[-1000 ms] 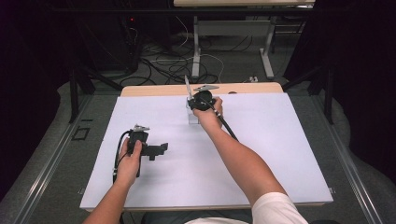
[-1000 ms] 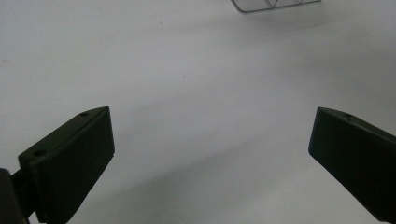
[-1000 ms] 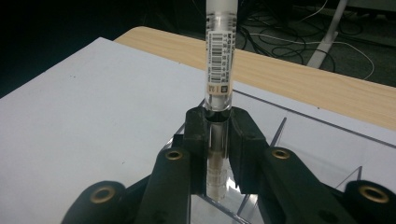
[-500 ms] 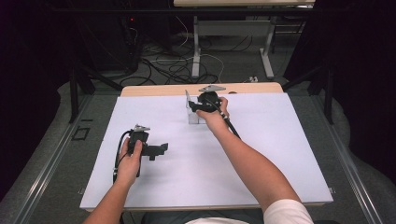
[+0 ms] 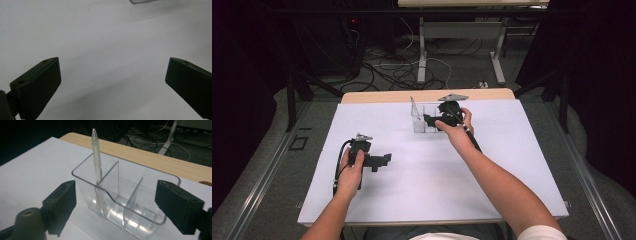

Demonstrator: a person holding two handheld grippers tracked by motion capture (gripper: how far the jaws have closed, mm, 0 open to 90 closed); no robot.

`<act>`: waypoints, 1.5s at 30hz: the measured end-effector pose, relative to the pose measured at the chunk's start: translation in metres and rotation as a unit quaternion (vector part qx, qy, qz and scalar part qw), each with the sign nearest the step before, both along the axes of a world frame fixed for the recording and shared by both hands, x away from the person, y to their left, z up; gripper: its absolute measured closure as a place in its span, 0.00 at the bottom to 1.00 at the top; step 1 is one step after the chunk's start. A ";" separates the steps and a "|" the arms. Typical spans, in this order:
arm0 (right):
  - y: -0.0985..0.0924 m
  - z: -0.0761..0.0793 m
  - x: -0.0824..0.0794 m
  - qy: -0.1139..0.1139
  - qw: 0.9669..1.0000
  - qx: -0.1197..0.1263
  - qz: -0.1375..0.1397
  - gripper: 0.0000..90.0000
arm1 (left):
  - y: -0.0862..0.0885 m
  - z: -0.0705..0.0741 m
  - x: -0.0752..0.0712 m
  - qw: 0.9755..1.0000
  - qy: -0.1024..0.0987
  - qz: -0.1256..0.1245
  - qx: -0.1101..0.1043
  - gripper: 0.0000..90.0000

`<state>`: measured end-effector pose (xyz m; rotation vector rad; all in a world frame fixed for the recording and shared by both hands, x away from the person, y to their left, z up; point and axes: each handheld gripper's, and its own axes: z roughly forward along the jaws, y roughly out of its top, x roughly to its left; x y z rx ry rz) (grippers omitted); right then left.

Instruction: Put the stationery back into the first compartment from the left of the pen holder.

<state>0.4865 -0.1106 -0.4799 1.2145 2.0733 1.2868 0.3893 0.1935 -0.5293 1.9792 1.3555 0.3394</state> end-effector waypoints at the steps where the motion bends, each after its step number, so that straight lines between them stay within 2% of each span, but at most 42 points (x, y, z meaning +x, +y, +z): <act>1: -0.003 0.000 -0.002 0.000 1.000 -0.001 0.001 0.17 | 0.000 0.000 0.000 1.000 0.000 0.000 -0.001 0.00; 8: -0.026 -0.004 -0.019 0.002 1.000 -0.015 0.005 0.14 | 0.001 -0.001 0.000 1.000 0.001 0.001 0.001 0.00; 10: -0.033 -0.007 -0.025 0.003 1.000 -0.012 0.004 0.12 | 0.001 -0.002 0.000 1.000 0.003 0.002 0.000 0.00; 12: -0.040 -0.011 -0.030 0.002 1.000 -0.019 0.005 0.08 | 0.002 -0.002 0.000 1.000 0.002 0.001 0.001 0.00; 15: -0.052 -0.019 -0.040 0.008 1.000 -0.019 0.004 0.03 | 0.003 -0.002 0.001 1.000 0.000 0.003 -0.002 0.00; 24: -0.082 -0.048 -0.067 0.018 0.999 -0.050 0.001 0.01 | 0.005 -0.001 0.001 1.000 -0.001 0.008 -0.002 0.00; 30: -0.098 -0.057 -0.081 0.029 0.999 -0.039 -0.011 0.01 | 0.006 -0.002 0.001 1.000 0.000 0.010 -0.003 0.00; 39: -0.114 -0.063 -0.090 0.018 0.998 -0.055 -0.020 0.00 | 0.006 -0.002 0.001 1.000 -0.002 0.011 -0.001 0.00; 41: -0.116 -0.065 -0.091 0.029 0.998 -0.044 -0.025 0.00 | 0.005 -0.001 0.001 1.000 -0.003 0.008 -0.001 0.00; 45: -0.120 -0.067 -0.090 0.028 0.998 -0.047 -0.029 0.00 | 0.003 -0.002 0.002 1.000 -0.004 0.006 0.000 0.00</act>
